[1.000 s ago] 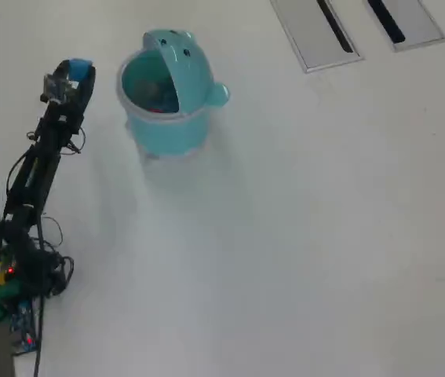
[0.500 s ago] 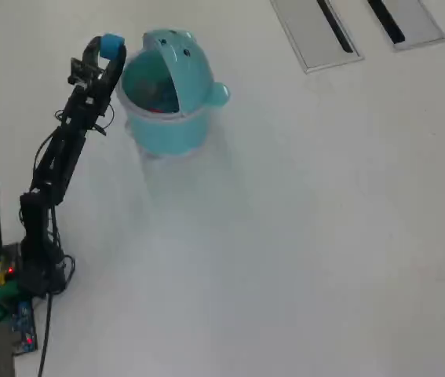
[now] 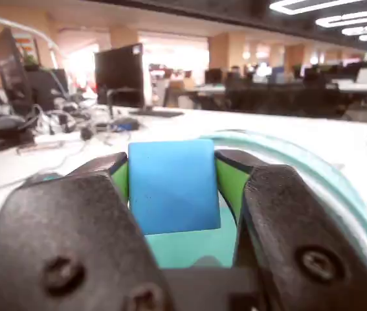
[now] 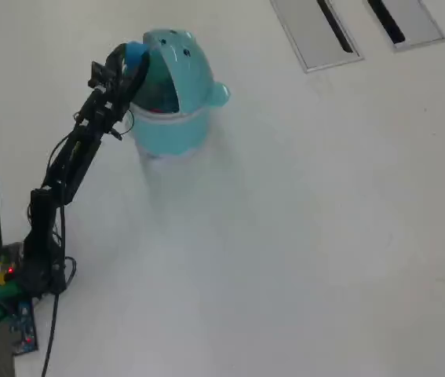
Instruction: Grasp RGB lego blocks and put them in the bin one by one.
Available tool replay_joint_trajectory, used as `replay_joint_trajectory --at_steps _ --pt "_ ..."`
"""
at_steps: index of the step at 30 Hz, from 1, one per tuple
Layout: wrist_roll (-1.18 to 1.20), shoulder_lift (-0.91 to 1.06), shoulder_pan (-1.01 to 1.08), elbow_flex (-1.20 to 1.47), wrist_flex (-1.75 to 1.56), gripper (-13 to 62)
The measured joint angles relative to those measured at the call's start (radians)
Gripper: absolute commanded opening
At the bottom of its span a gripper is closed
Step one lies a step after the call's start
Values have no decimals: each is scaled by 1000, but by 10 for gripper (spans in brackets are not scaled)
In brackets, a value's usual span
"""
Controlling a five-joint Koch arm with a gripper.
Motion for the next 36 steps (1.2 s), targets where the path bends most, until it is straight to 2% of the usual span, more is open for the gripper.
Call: replay_joint_trajectory --at_steps 6,18,24,36 --pt "-118 0 25 -2 0 287" --pt "-178 11 26 11 0 294" --pt "-104 144 23 273 0 300" --pt "61 359 38 433 0 301"
